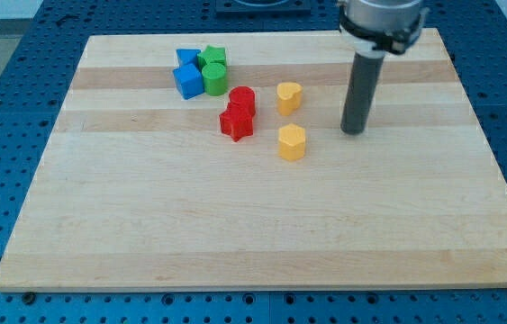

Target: Slide yellow hexagon towards up

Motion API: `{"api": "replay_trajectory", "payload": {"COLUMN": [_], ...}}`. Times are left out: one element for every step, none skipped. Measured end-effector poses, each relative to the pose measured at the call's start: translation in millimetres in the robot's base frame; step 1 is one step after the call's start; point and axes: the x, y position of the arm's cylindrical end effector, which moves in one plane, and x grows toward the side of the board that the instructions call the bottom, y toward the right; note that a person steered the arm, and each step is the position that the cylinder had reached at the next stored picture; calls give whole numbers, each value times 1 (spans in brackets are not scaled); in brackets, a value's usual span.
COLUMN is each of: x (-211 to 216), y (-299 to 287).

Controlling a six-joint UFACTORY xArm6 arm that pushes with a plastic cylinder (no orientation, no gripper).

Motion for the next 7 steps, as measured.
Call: {"api": "replay_trajectory", "payload": {"x": [47,48,28,35,51,47,36], "y": [-29,-66,-67,-69,-94,-105,-105]}}
